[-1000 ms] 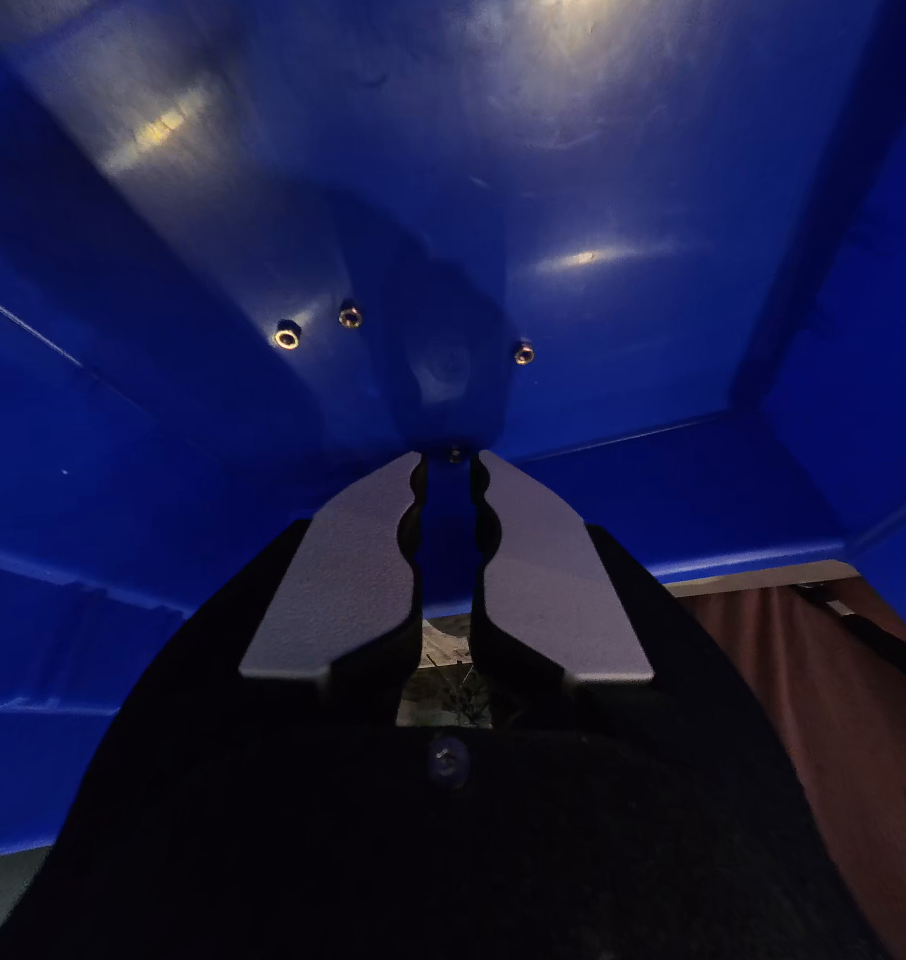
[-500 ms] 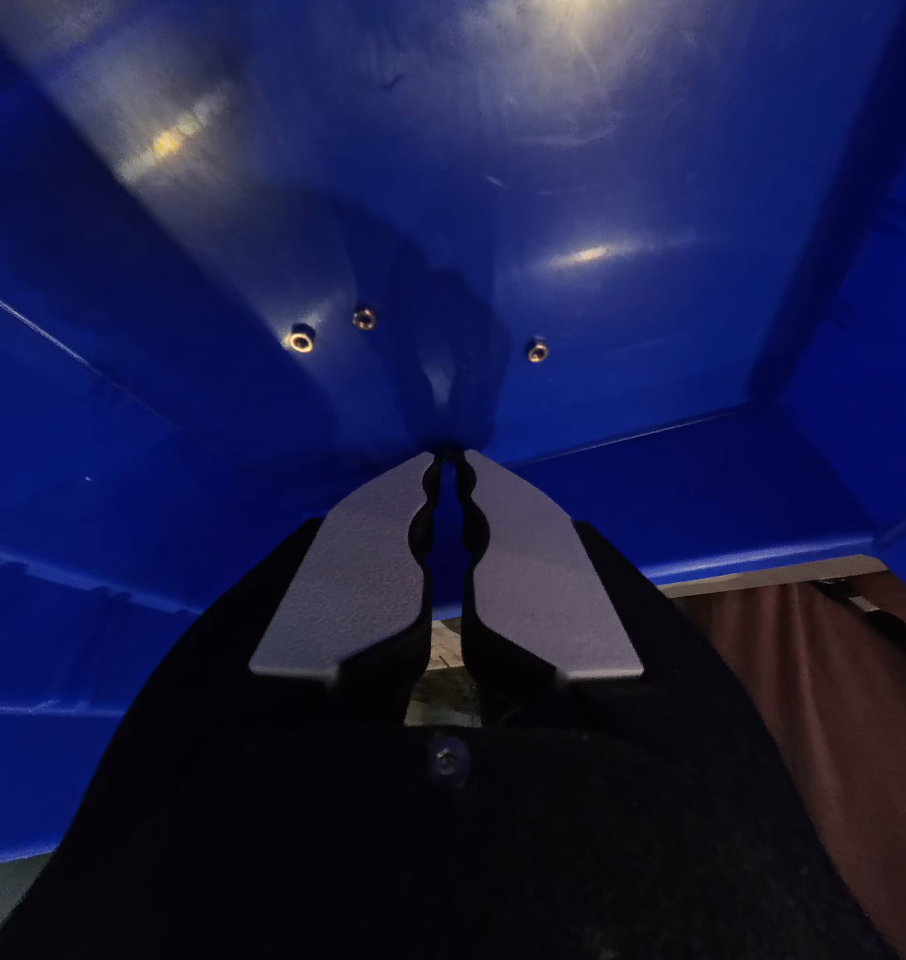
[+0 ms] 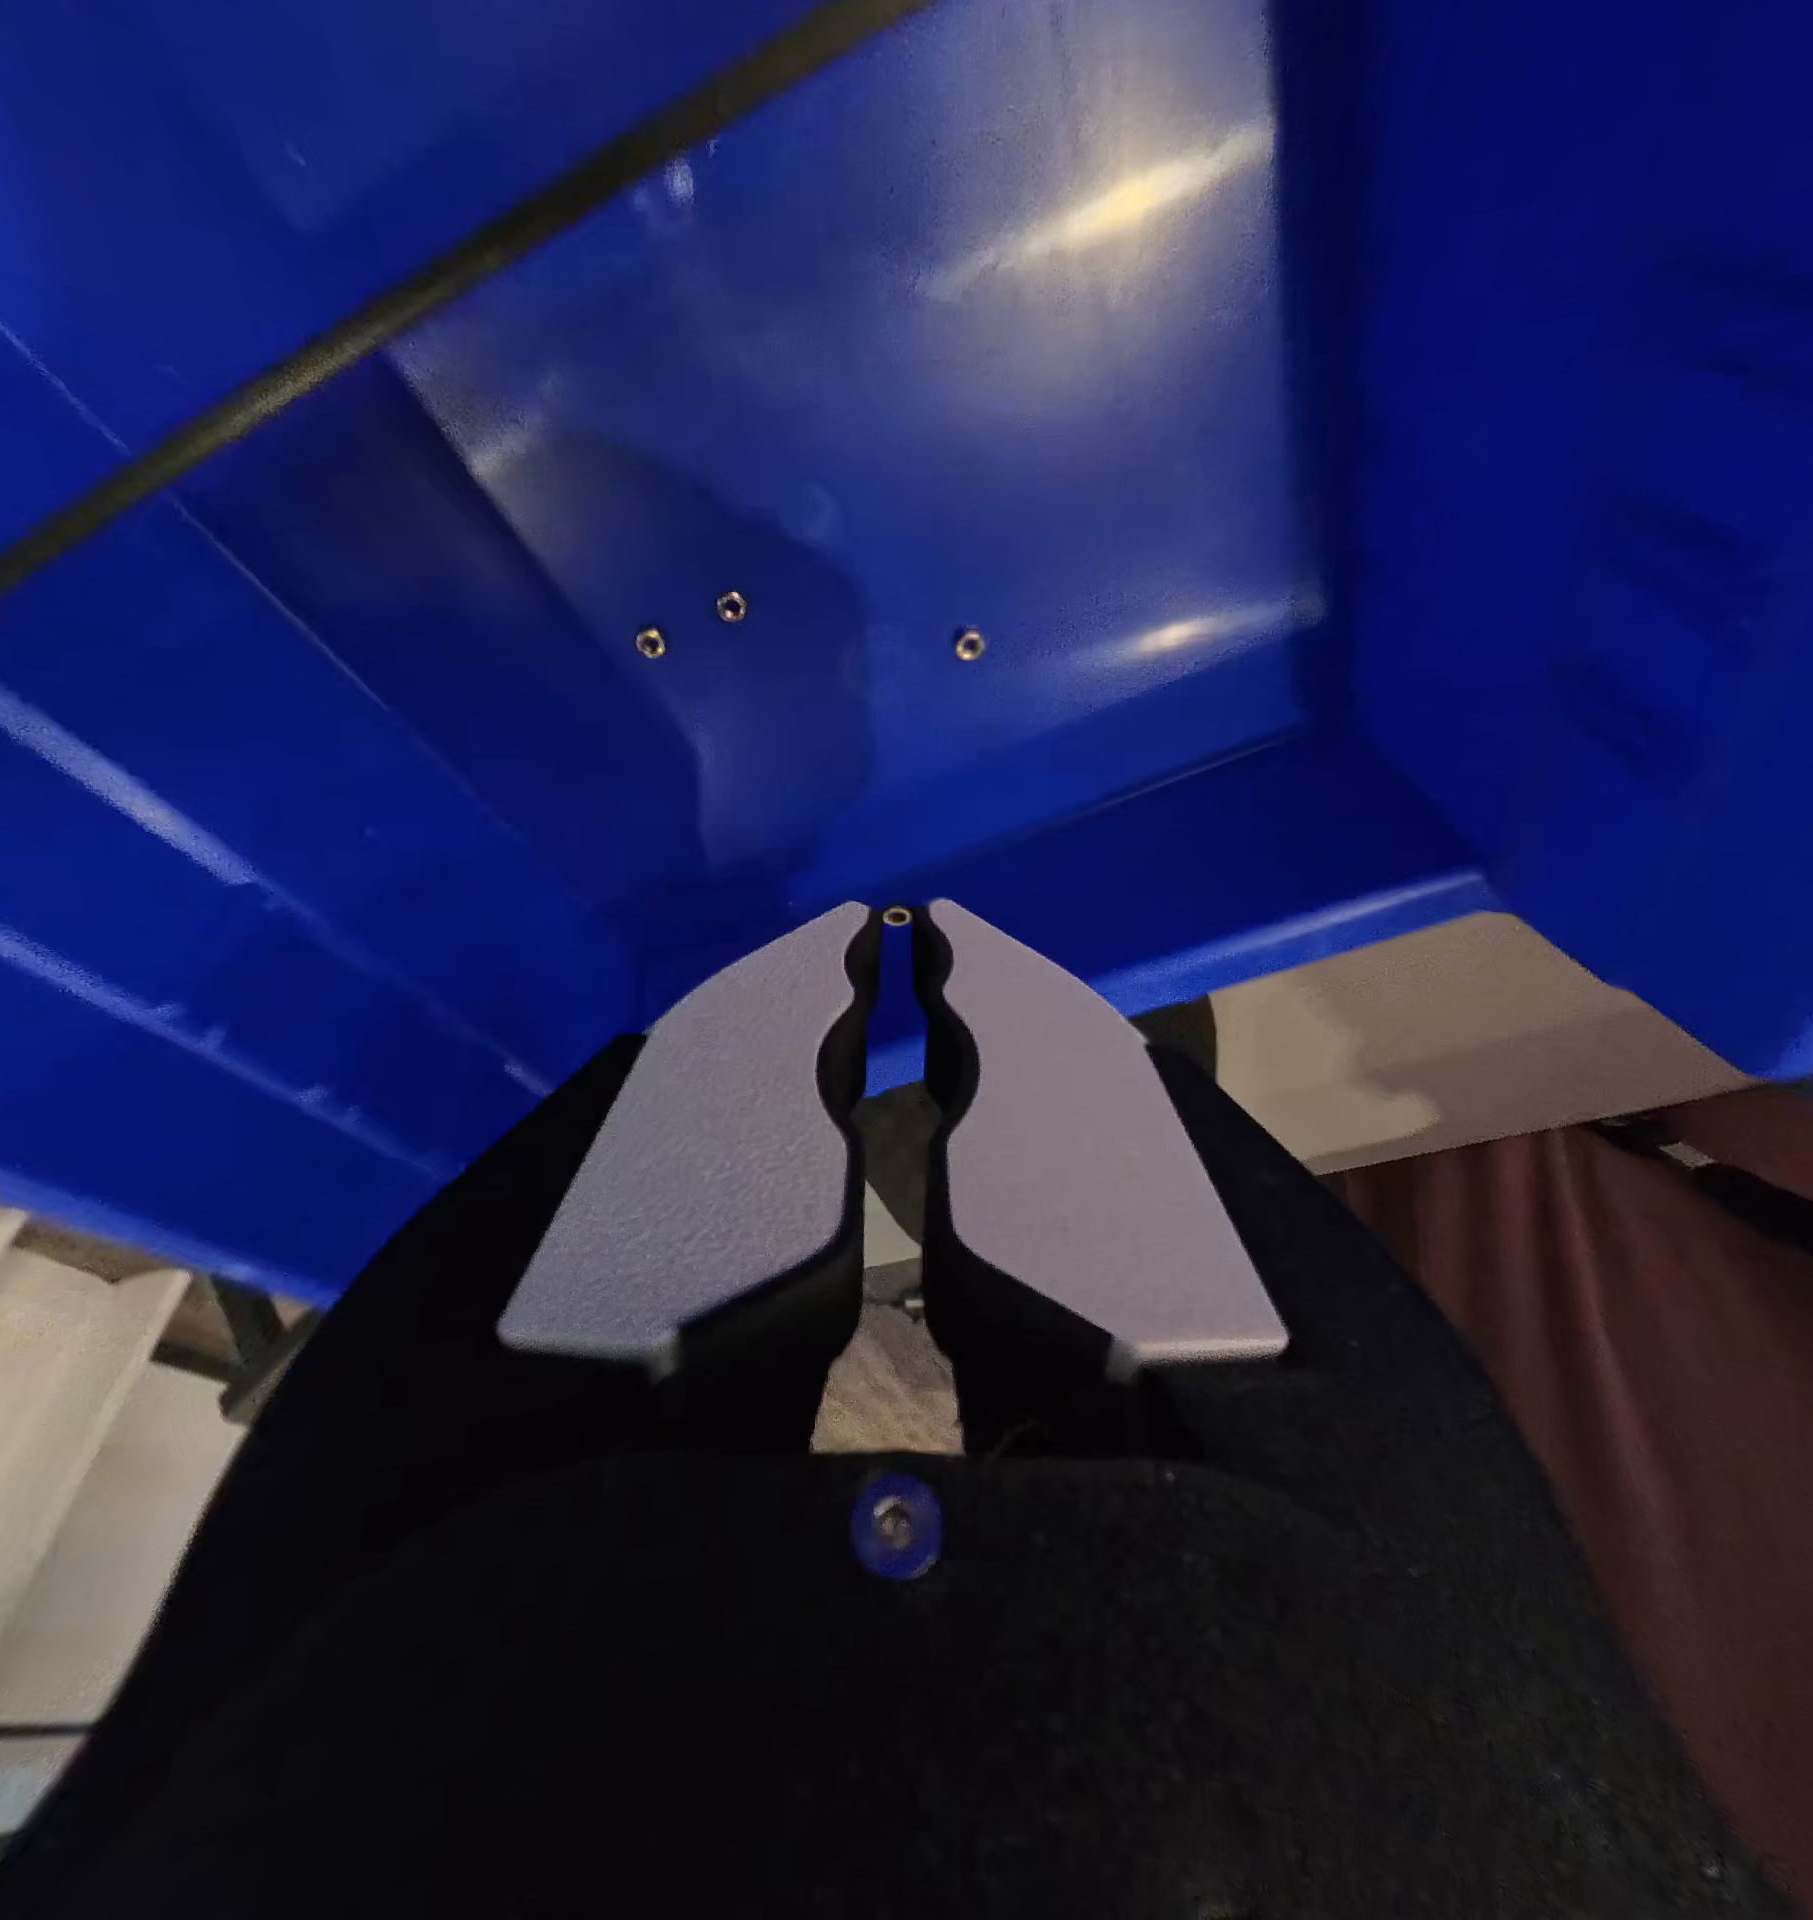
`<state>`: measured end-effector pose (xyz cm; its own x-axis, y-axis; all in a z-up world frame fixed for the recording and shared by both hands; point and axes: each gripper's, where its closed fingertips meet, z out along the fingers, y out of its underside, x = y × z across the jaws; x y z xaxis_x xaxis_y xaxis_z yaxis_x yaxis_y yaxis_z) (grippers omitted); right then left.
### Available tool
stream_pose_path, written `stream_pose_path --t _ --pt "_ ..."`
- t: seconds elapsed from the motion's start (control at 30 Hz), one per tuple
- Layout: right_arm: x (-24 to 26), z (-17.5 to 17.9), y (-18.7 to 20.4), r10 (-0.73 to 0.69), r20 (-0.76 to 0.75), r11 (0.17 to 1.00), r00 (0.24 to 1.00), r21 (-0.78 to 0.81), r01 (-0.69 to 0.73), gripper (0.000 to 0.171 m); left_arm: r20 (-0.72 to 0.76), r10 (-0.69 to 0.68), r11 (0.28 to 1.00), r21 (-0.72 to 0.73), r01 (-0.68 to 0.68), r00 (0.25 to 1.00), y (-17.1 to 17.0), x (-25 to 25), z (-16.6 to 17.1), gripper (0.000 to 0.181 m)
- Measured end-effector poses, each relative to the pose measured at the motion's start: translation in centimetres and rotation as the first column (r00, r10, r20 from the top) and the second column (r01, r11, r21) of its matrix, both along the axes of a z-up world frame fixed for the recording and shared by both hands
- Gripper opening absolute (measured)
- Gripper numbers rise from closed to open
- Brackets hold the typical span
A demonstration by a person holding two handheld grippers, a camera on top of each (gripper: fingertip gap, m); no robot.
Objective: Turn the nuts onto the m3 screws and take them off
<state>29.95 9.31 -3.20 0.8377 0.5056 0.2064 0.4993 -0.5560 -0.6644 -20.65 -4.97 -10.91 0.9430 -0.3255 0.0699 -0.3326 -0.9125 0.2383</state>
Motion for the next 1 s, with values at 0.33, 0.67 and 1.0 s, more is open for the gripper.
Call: stream_pose_path --t 0.33,0.67,1.0 --pt "0.3 4.3 -1.5 0.025 -0.071 0.995 0.997 0.096 -0.018 0.036 0.158 -0.295 0.926 0.292 0.241 0.942 3.6 12.8 9.0 0.005" --pt "1.1 9.1 -4.6 0.08 -0.172 0.979 0.982 0.2 -0.045 0.036 0.095 -0.721 0.683 0.264 0.681 0.686 2.2 27.9 0.5 0.005" --pt "3.3 10.2 -5.9 0.073 -0.215 0.978 0.974 0.207 -0.027 0.036 0.043 -0.833 0.548 0.197 0.813 0.552 2.4 32.2 -4.5 0.005"
